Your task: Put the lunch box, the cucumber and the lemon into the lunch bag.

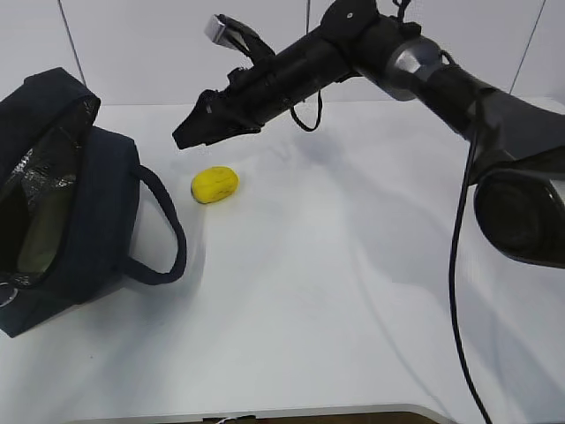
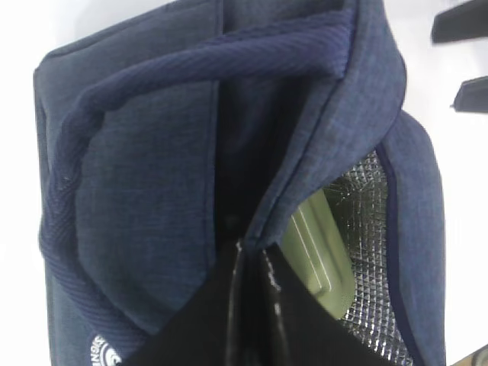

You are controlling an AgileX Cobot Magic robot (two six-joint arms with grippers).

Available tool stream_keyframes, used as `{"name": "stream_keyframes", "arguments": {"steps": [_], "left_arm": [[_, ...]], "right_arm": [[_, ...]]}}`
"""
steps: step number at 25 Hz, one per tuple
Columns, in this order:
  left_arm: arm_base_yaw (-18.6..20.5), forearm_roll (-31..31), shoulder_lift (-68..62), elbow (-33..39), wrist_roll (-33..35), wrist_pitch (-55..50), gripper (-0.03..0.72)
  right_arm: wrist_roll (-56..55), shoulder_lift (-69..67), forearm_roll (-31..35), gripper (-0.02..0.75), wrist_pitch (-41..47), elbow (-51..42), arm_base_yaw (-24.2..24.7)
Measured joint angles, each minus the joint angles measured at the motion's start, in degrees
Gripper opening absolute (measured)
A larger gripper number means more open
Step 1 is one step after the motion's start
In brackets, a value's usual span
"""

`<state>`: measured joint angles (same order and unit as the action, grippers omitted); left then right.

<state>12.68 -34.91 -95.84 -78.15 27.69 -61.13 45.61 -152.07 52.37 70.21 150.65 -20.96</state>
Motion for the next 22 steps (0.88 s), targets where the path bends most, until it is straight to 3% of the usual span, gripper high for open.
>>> {"name": "stream_keyframes", "arguments": {"steps": [4, 8, 16, 22], "left_arm": [[0.0, 0.0, 0.0, 0.0, 0.0, 0.11, -0.012], [0.0, 0.0, 0.0, 0.0, 0.0, 0.11, -0.012], [0.0, 0.0, 0.0, 0.0, 0.0, 0.32, -0.012], [0.0, 0.0, 0.0, 0.0, 0.0, 0.32, -0.012]], "right_arm": [[-15.62, 0.0, 0.89, 0.533, 0.04, 0.0, -0.12], [-21.39, 0.0, 4.49, 0.533, 0.04, 0.0, -0.12], [-6.79, 0.11, 5.14, 0.533, 0.04, 3.69, -1.14], [12.19, 1.47, -4.47, 0.533, 0.36, 8.83, -6.04]]}}
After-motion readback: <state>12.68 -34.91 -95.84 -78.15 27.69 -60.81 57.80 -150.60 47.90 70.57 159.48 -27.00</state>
